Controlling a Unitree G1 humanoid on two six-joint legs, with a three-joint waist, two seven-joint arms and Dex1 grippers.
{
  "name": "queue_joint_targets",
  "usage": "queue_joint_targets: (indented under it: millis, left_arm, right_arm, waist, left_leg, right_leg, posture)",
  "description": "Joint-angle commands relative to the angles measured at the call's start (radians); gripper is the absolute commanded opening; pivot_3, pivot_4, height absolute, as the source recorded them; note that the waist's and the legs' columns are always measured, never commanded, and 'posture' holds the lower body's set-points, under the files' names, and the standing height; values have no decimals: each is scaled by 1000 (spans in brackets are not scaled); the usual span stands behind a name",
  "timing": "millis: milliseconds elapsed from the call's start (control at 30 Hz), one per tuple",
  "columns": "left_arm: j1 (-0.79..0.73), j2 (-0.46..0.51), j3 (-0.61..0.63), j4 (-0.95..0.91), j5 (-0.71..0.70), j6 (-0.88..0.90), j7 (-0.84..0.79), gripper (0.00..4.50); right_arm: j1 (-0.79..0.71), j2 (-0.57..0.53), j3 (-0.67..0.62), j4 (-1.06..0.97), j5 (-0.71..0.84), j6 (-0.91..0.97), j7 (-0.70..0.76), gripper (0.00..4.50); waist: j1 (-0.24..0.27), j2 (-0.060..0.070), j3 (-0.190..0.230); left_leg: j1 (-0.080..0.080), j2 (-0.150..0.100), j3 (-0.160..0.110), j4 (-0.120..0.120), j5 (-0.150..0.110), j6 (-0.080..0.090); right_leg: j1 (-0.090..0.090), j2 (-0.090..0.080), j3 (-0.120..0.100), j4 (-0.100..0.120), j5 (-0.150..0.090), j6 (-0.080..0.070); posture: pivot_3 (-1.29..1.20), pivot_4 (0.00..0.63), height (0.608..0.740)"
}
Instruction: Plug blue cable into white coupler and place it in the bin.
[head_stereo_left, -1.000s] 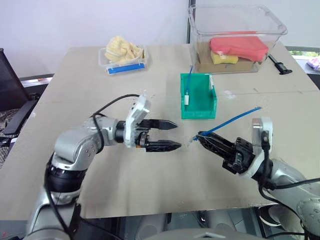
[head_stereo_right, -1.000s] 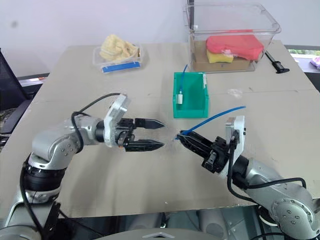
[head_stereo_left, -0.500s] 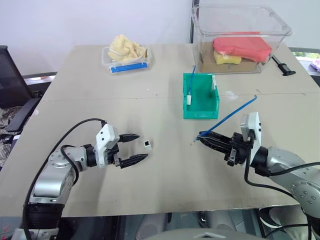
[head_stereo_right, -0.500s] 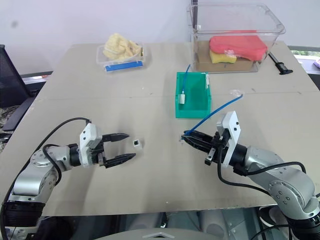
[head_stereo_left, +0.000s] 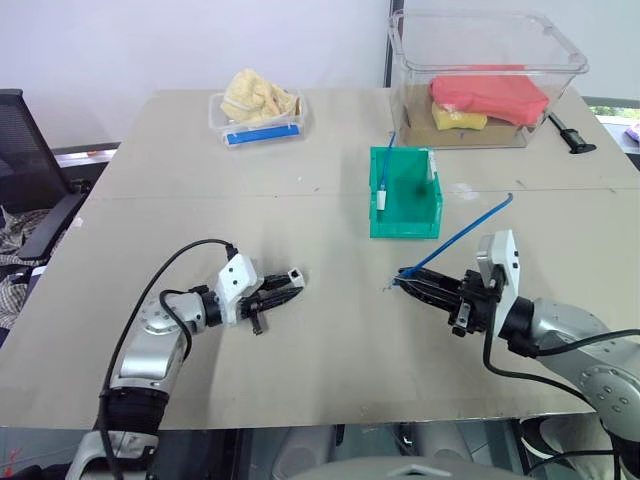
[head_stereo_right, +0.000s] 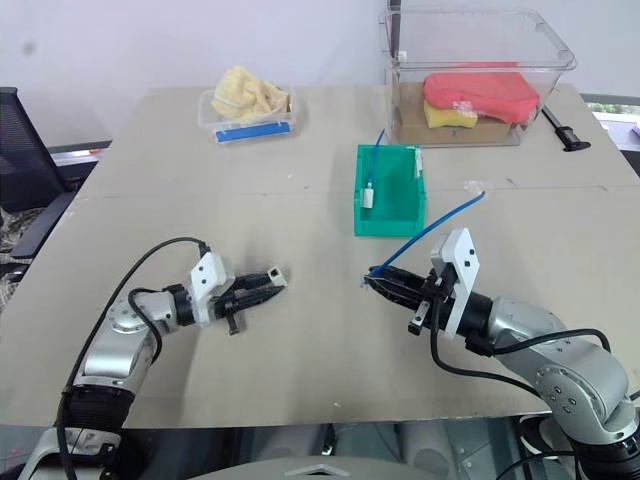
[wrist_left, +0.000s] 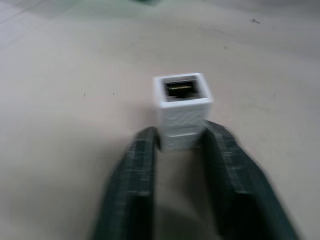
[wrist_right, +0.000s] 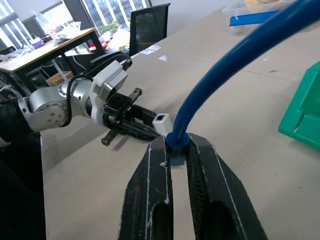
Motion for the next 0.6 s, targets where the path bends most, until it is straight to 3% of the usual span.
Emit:
queue_joint_targets:
  millis: [33, 133, 267, 600]
  left_arm:
    - [-35, -14, -48, 30, 13, -54, -67, 444]
    - [-86, -42, -95, 45, 21, -63, -102, 444]
    - [-197, -111, -188, 72, 42, -42, -155, 444]
    - [-430, -256, -338, 364, 188, -186, -208, 444]
  right_arm:
    - [-13, -9, -13, -39, -29, -6, 8, 0]
    - [-47, -30, 10, -20, -95, -20, 44, 0]
    - [-136, -82, 78, 80, -223, -90, 206, 0]
    - [-396, -80, 247, 489, -516, -341, 551, 0]
  waist:
    - [0, 0, 0]
    - [0, 0, 0]
    - [0, 0, 0]
    - [-22, -1, 0]
  left_leg:
    - [0, 0, 0, 0, 0, 0]
    - [0, 0, 0, 0, 0, 0]
    - [0, -1, 1, 1, 0, 0]
    - [0, -1, 4, 2, 3, -4]
  right_leg:
    - [0, 0, 0, 0, 0, 0]
    - [0, 0, 0, 0, 0, 0]
    - [1, 0, -1, 0, 0, 0]
    - [1, 2, -2, 0, 0, 0]
  posture:
    - [0, 150, 740]
    - [0, 150, 740]
    - [0, 150, 740]
    - [0, 150, 740]
